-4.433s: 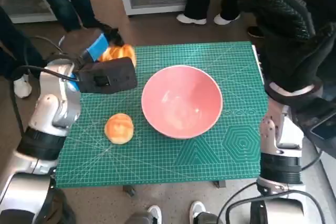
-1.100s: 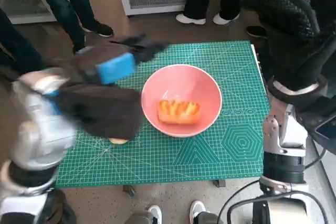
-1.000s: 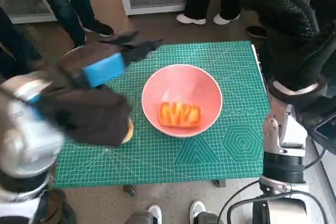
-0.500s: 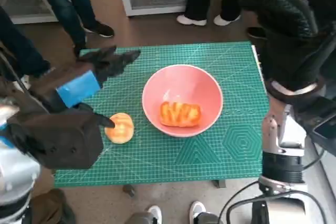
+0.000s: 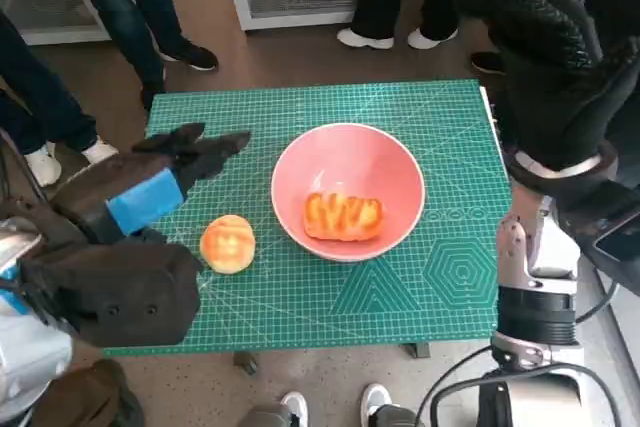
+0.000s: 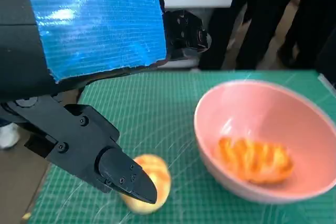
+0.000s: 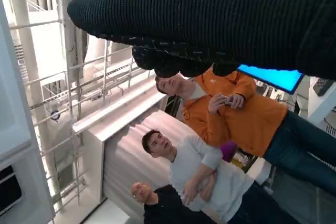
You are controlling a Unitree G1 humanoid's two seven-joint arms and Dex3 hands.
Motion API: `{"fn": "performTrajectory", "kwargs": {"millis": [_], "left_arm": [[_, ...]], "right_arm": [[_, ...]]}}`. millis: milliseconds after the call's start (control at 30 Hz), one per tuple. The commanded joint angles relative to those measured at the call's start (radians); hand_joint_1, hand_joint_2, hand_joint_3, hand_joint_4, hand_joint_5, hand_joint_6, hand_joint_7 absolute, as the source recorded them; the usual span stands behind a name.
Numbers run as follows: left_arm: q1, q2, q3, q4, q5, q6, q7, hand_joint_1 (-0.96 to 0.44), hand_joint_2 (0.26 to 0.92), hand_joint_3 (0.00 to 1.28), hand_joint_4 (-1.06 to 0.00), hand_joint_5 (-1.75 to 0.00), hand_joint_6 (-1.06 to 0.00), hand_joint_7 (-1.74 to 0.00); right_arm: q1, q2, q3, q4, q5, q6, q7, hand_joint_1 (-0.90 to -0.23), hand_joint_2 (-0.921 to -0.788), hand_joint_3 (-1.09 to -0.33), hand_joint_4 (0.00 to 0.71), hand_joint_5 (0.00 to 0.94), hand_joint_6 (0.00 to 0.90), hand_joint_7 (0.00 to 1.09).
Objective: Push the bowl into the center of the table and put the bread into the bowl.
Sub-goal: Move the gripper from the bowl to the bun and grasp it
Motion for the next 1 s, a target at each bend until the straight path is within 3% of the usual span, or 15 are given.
{"fn": "performTrajectory", "kwargs": {"millis": [33,633,1000], "left_arm": [[0.036,0.016,-0.03,-0.014,0.02,0.004,0.018,-0.28,0.65,0.0,-0.08,-0.02,-0.19,-0.06],[0.079,-0.035,-0.196,0.083,0.138,0.01,0.078,-0.36,0.665,0.0,-0.14,-0.01,-0.24,-0.04],[0.056,-0.113,-0.286,0.243,0.224,0.003,0.131,-0.29,0.667,0.0,-0.16,-0.01,-0.29,-0.04]], "right_arm": [[0.006,0.0,0.0,0.009,0.011,0.001,0.012,-0.658,-0.921,-0.73,0.314,0.0,0.239,0.33],[0.006,-0.007,-0.003,0.002,0.009,0.003,0.017,-0.658,-0.921,-0.732,0.308,0.0,0.237,0.32],[0.006,-0.012,-0.006,0.005,0.011,0.001,0.021,-0.658,-0.921,-0.74,0.308,0.0,0.238,0.32]]}}
